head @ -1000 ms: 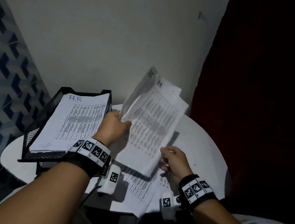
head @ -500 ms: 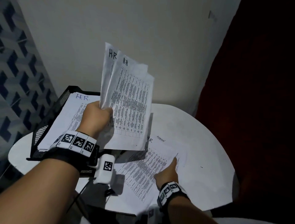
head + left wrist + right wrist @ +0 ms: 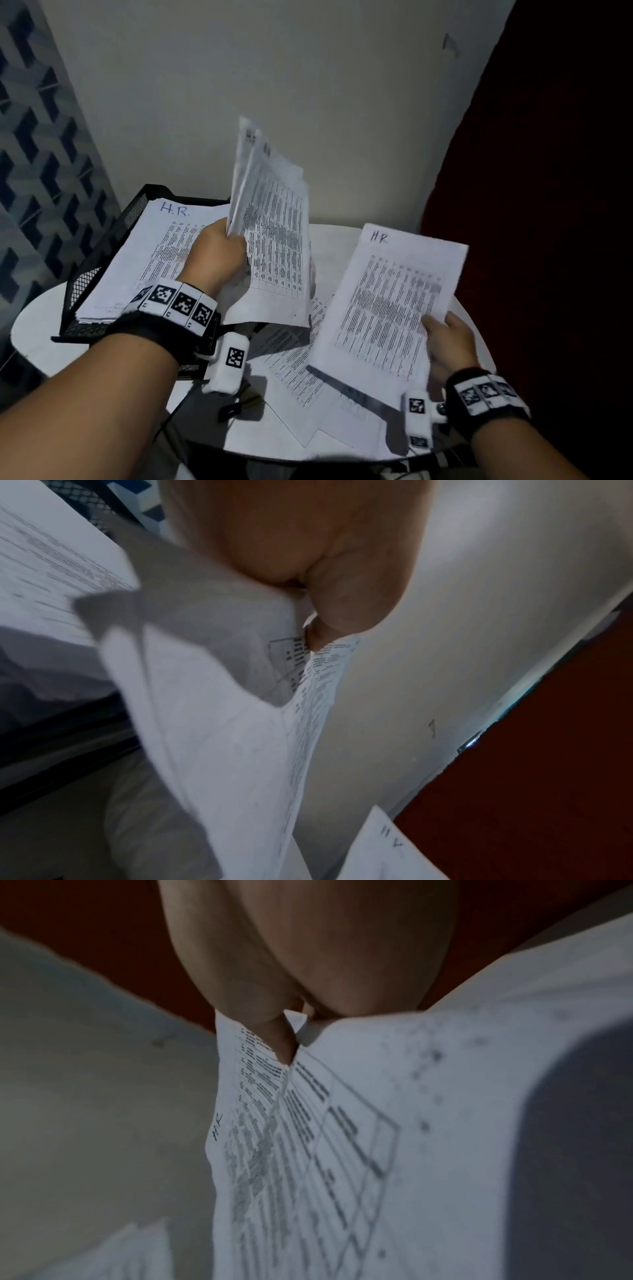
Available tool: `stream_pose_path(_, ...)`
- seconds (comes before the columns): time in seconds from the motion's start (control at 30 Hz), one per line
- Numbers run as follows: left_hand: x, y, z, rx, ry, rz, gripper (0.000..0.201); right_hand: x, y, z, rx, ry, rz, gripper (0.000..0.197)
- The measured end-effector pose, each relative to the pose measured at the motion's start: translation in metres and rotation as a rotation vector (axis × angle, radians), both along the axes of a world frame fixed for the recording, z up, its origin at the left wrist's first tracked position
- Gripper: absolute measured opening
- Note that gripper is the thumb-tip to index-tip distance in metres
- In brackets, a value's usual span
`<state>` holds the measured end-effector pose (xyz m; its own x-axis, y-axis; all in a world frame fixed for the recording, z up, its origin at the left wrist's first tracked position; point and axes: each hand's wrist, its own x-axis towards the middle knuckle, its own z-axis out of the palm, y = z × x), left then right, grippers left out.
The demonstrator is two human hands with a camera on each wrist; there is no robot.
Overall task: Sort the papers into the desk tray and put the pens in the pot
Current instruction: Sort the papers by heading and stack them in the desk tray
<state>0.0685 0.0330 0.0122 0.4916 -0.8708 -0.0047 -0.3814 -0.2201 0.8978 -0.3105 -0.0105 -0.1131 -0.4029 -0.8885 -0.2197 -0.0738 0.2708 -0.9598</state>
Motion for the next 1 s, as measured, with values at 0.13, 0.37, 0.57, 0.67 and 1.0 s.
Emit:
stream_pose_path(0.13, -0.024, 0.002, -0.004, 0.031, 0.184, -0.098, 0.017, 0.005, 0.017, 0.031, -0.024, -0.311, 0.06, 0.022)
stream_pose_path(0.37, -0.071, 0.011, -0.009, 0.099, 0.384, -0.342, 0.022, 0.063, 0.038, 0.039, -0.005, -0.521, 0.186, 0.021)
stream_pose_path(0.57, -0.069, 0.015, -0.008, 0.216, 0.41, -0.529, 0.047, 0.081, 0.04, 0.034, -0.015, -0.491, 0.173, 0.019)
stream_pose_path(0.67, -0.058, 0.01, -0.013, 0.216, 0.07, -0.519, 0.012, 0.085, 0.039, 0.036, -0.025, -0.491, 0.142, 0.02)
stream_pose_path(1.0, -0.013, -0.002, 0.001, 0.078, 0.155, -0.195, 0.021, 0.084, 0.046, -0.059, 0.379, -0.066, 0.078, 0.091)
